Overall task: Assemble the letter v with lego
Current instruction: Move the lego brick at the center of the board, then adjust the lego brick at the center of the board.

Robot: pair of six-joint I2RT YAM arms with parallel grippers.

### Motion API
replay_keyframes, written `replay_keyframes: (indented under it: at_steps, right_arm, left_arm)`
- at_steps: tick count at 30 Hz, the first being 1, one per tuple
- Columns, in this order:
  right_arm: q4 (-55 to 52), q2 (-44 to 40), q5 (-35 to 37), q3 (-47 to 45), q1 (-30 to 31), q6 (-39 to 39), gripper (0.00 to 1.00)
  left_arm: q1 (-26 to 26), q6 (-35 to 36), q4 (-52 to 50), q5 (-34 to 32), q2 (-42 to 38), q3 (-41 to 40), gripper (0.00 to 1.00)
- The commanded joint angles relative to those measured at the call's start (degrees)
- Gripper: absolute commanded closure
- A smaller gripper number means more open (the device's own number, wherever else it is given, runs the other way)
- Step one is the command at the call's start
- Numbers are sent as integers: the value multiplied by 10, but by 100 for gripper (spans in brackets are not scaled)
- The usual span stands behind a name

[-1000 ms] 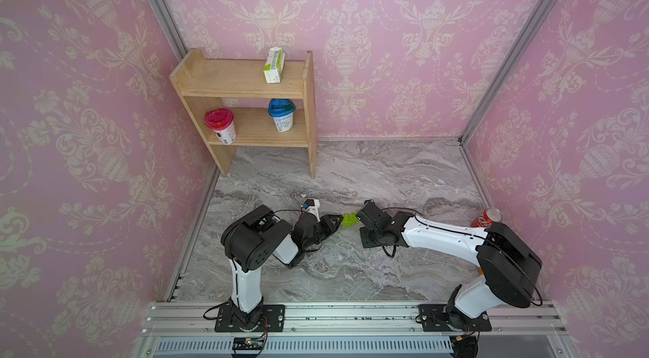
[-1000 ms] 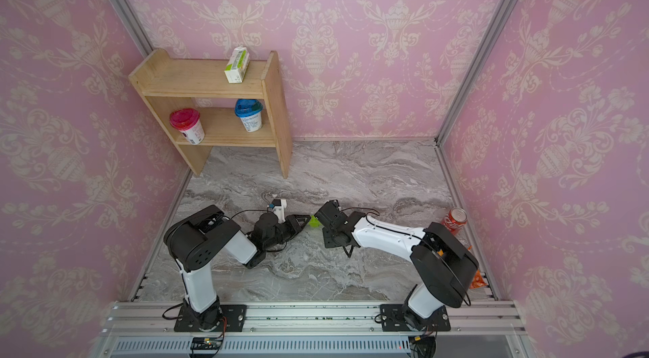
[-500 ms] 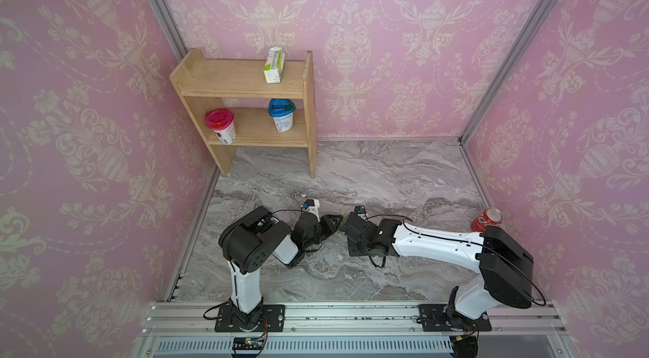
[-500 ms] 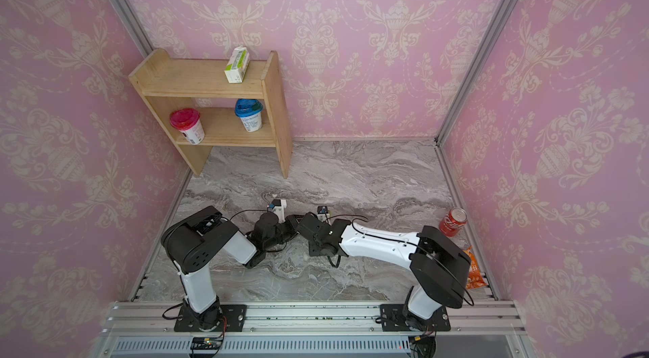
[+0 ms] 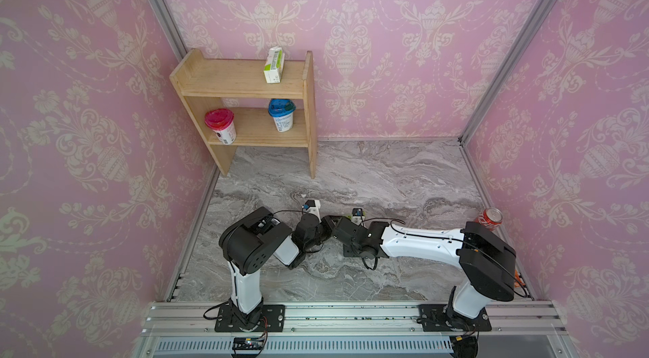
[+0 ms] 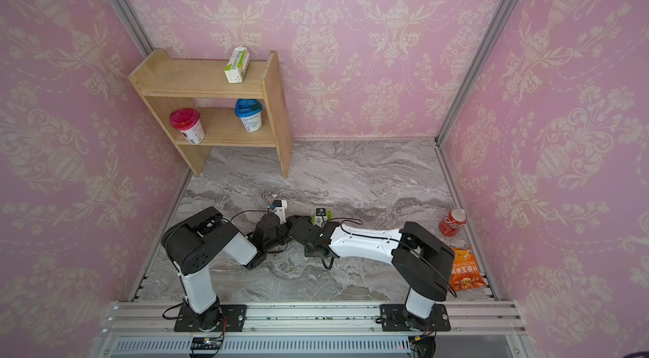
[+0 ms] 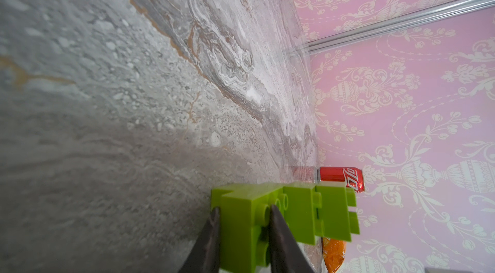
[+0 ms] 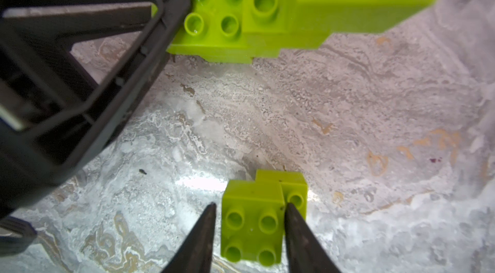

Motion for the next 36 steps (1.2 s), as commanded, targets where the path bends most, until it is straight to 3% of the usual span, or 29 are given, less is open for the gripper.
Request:
replay_keyframes:
  at_steps: [1, 8, 12, 14, 19, 25, 29, 36]
  right_arm:
    - [-14, 2, 18, 11, 7, 5, 46]
    - [-38, -44, 31, 23, 8, -14, 38]
    - [-59, -114, 43, 9, -8, -68, 30]
    - [-51, -158, 38, -19, -32, -105, 20]
    - [34, -266, -159, -112, -196, -180, 15]
    - [71, -264, -368, -136, -334, -225, 5]
    - [128, -223, -455, -144, -366, -224, 6]
    - [171, -148, -479, -138, -366, -224, 14]
  left_arm:
    - [-6, 0, -27, -12, 7, -12, 87]
    - [-7, 0, -29, -12, 4, -14, 87]
    - [-11, -4, -31, -12, 3, -12, 87]
    - [-17, -5, -32, -15, 4, -9, 87]
    - [-33, -9, -34, -26, 9, 0, 87]
    - [-56, -9, -58, -45, 9, 21, 87]
    - [-66, -11, -64, -53, 12, 31, 86]
    - [-79, -15, -65, -64, 31, 44, 83]
